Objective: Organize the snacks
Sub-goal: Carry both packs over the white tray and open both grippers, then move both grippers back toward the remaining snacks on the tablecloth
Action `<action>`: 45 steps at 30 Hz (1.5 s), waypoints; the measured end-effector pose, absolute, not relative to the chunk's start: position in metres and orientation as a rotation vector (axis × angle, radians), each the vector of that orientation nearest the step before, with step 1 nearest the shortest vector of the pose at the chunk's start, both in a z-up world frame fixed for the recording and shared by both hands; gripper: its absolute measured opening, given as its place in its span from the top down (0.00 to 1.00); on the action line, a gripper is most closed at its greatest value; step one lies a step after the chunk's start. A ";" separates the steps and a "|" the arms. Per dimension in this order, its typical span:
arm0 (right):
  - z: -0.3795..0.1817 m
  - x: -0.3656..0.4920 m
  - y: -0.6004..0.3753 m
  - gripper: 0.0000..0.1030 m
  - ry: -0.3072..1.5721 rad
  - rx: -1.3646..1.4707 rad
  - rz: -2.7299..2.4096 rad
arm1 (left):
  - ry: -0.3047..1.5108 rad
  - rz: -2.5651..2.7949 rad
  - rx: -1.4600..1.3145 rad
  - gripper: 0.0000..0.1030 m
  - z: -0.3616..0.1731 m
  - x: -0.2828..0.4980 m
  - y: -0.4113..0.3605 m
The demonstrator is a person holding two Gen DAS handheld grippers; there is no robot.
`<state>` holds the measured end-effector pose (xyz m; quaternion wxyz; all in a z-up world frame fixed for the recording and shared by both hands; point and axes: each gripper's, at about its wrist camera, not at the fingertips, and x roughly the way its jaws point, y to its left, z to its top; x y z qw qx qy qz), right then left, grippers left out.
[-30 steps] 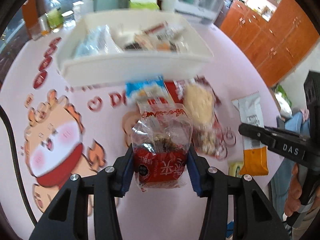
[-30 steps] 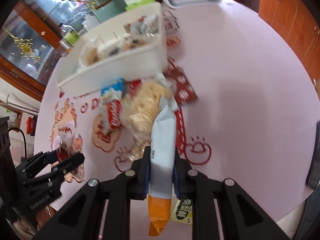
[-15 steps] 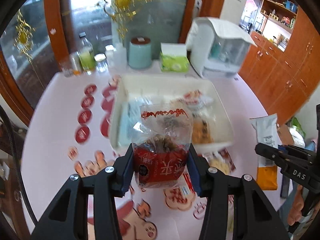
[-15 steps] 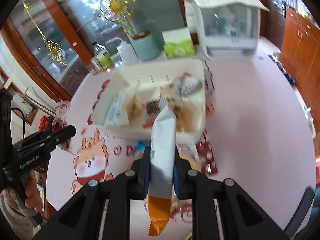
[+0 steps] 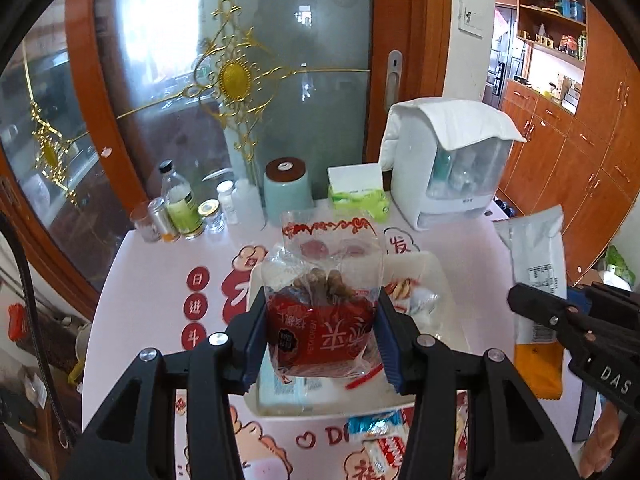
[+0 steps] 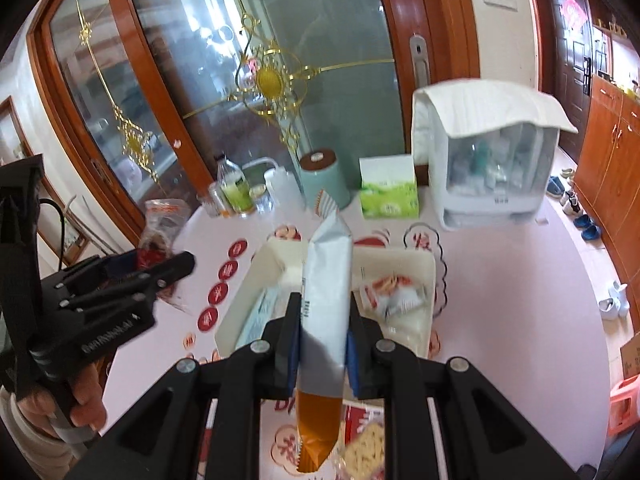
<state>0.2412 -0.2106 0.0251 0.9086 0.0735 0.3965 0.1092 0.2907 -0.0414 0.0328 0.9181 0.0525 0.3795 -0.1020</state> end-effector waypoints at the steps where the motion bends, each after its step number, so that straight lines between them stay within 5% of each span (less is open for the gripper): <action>1: 0.027 0.246 -0.211 0.82 0.814 0.158 0.228 | 0.779 -0.208 0.114 0.54 0.033 0.294 -0.045; 21: -0.021 0.307 -0.213 0.81 0.931 0.217 0.225 | 0.854 -0.176 0.158 0.53 -0.010 0.357 -0.070; 23: -0.026 0.311 -0.210 0.80 0.944 0.214 0.227 | 0.863 -0.168 0.164 0.49 -0.013 0.360 -0.070; 27: -0.037 0.320 -0.208 0.70 0.993 0.217 0.214 | 0.866 -0.122 0.145 0.13 -0.017 0.367 -0.061; 31: -0.045 0.322 -0.213 0.57 1.005 0.237 0.187 | 0.870 -0.120 0.117 0.12 -0.018 0.370 -0.052; 45: -0.039 0.308 -0.214 0.56 0.977 0.208 0.165 | 0.820 -0.132 0.121 0.12 -0.008 0.353 -0.045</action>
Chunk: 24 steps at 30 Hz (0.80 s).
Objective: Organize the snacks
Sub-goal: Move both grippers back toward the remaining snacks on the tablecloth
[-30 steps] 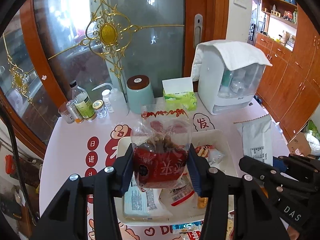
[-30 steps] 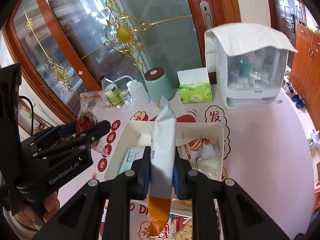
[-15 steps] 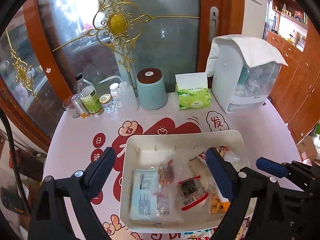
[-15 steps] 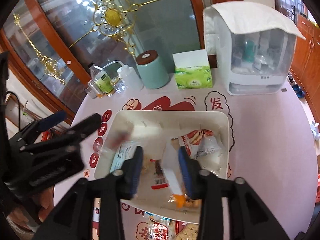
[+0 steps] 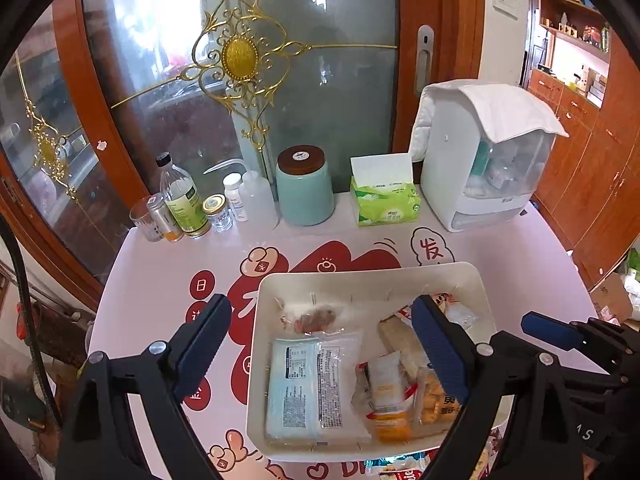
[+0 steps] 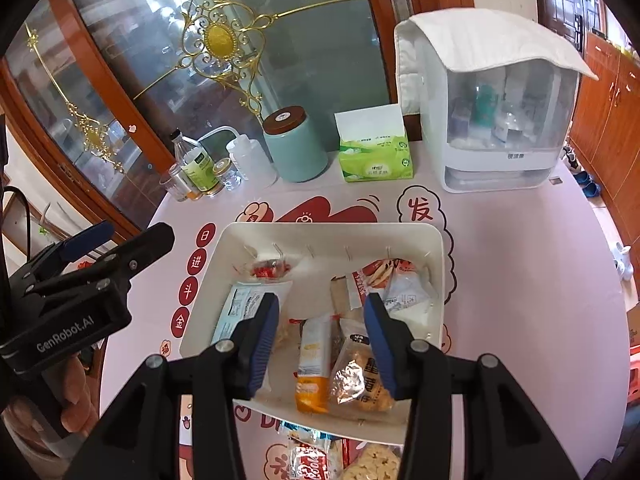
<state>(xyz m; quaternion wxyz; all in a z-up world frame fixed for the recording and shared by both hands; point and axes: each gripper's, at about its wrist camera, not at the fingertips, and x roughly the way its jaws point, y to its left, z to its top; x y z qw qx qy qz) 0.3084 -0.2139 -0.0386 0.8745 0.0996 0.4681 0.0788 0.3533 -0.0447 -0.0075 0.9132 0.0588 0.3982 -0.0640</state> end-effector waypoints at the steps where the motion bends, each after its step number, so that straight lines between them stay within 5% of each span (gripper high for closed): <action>1: -0.037 0.306 -0.212 0.56 0.972 0.197 0.165 | 0.819 -0.134 0.120 0.12 -0.007 0.352 -0.044; 24: -0.031 0.198 -0.204 0.56 0.960 0.091 0.100 | 0.806 -0.299 0.136 0.12 -0.005 0.265 -0.039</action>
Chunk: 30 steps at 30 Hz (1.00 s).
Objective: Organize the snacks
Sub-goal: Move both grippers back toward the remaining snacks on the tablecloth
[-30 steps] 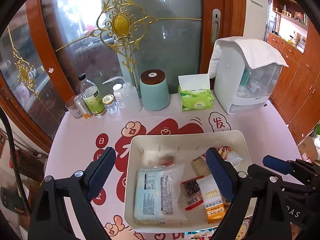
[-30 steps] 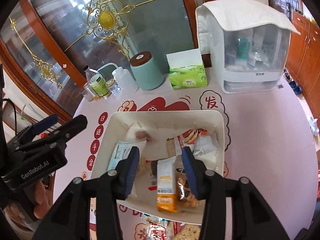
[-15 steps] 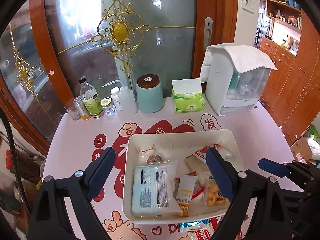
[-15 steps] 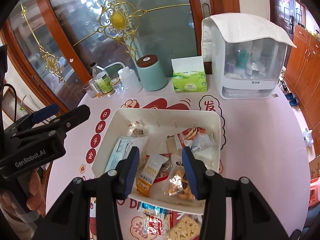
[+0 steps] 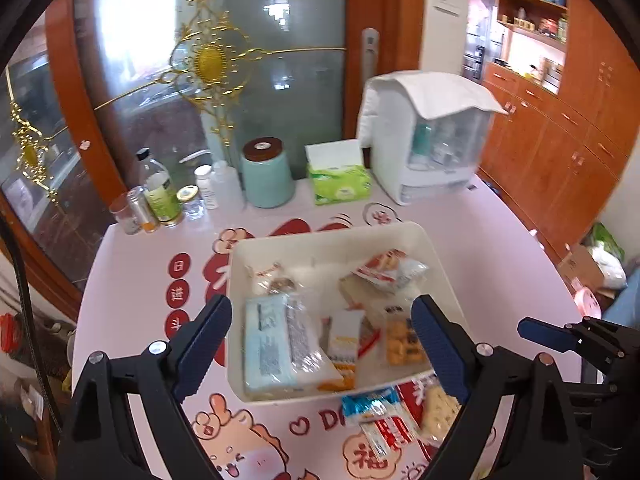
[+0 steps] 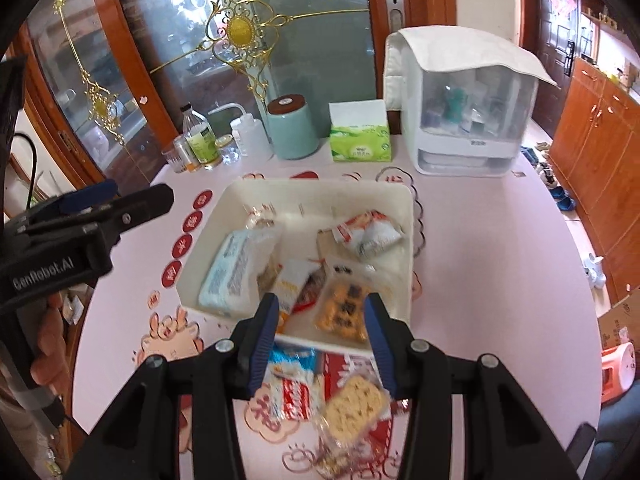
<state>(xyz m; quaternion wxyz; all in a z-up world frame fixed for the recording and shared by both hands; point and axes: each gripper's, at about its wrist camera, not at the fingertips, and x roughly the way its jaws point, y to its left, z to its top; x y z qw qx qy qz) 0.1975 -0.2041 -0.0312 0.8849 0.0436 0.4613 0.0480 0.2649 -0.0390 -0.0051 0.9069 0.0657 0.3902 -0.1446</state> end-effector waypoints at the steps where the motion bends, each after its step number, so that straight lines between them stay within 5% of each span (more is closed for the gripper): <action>1: -0.033 0.190 -0.205 0.56 0.961 0.086 0.093 | 0.804 -0.315 0.146 0.12 -0.007 0.258 -0.042; 30: -0.187 0.015 -0.273 0.55 1.246 0.331 -0.144 | 1.045 -0.665 0.530 0.12 -0.154 0.173 -0.151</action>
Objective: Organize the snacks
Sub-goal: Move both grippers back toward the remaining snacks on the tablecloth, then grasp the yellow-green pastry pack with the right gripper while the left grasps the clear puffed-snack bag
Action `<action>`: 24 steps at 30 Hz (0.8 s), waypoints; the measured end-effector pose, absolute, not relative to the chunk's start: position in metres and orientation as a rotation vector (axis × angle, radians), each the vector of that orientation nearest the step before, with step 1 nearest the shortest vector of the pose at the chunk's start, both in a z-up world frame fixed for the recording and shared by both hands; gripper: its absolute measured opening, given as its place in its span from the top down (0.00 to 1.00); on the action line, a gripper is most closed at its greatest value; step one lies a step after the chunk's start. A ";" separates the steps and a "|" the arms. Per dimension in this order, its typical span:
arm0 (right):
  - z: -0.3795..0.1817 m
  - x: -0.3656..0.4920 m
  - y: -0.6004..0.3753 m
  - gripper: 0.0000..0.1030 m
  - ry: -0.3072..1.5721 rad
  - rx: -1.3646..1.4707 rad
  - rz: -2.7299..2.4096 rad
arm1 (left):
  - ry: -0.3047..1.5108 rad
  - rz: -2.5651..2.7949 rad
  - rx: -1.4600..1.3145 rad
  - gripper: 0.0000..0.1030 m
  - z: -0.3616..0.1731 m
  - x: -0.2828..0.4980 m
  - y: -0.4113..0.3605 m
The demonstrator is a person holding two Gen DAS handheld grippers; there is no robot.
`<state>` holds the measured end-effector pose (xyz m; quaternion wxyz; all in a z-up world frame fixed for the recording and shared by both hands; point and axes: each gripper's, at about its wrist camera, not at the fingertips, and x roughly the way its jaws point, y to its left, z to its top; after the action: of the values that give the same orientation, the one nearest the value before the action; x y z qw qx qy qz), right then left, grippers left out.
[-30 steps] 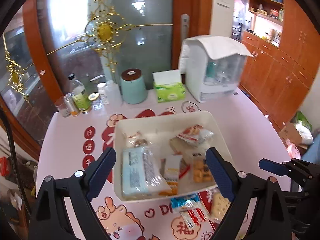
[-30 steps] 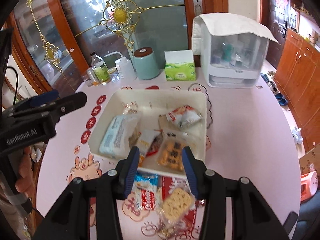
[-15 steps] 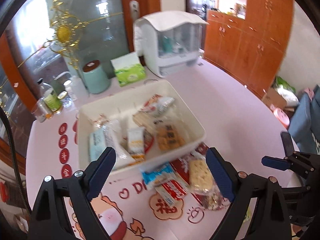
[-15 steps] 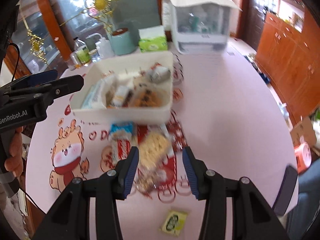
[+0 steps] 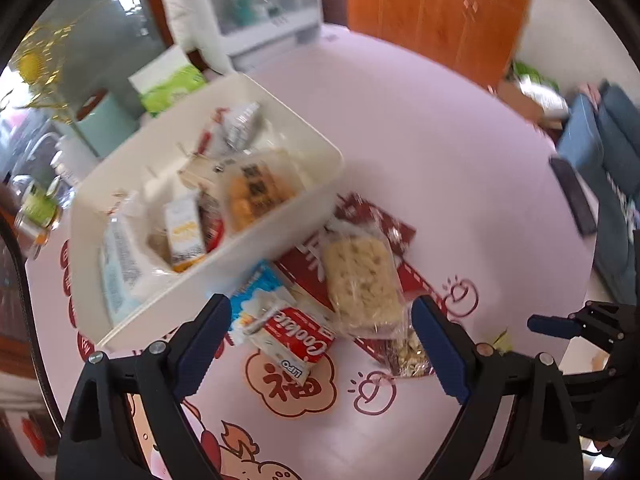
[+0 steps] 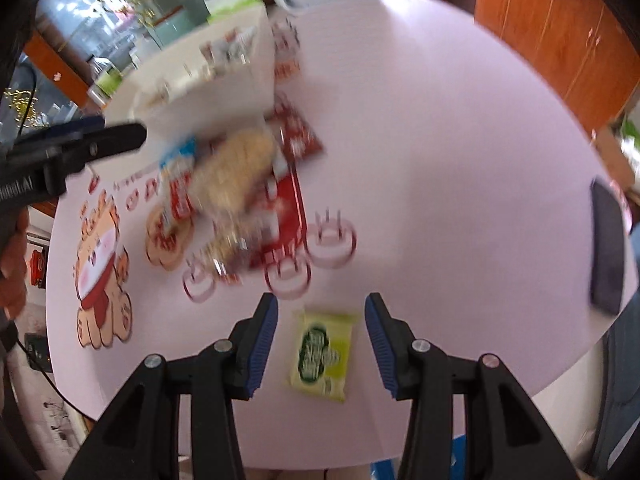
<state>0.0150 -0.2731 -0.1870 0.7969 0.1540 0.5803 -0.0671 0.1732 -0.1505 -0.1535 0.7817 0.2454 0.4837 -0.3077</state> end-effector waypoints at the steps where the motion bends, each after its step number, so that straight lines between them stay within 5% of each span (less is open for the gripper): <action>1: -0.198 0.012 -0.271 0.55 1.271 0.343 -0.141 | 1.054 -0.674 0.544 0.12 -0.159 0.173 -0.154; 13: -0.234 0.014 -0.250 0.53 1.318 0.260 -0.131 | 1.207 -0.701 0.573 0.12 -0.214 0.192 -0.193; 19: -0.234 0.018 -0.253 0.63 1.297 0.201 -0.146 | 1.270 -0.681 0.555 0.12 -0.239 0.206 -0.203; 24: -0.235 0.024 -0.267 0.63 1.286 0.213 -0.177 | 1.310 -0.681 0.546 0.29 -0.255 0.214 -0.211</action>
<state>0.0237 -0.2668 -0.2346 0.7914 0.0990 0.5976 -0.0824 0.2140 -0.2113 -0.2547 0.7060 0.2457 0.5893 -0.3064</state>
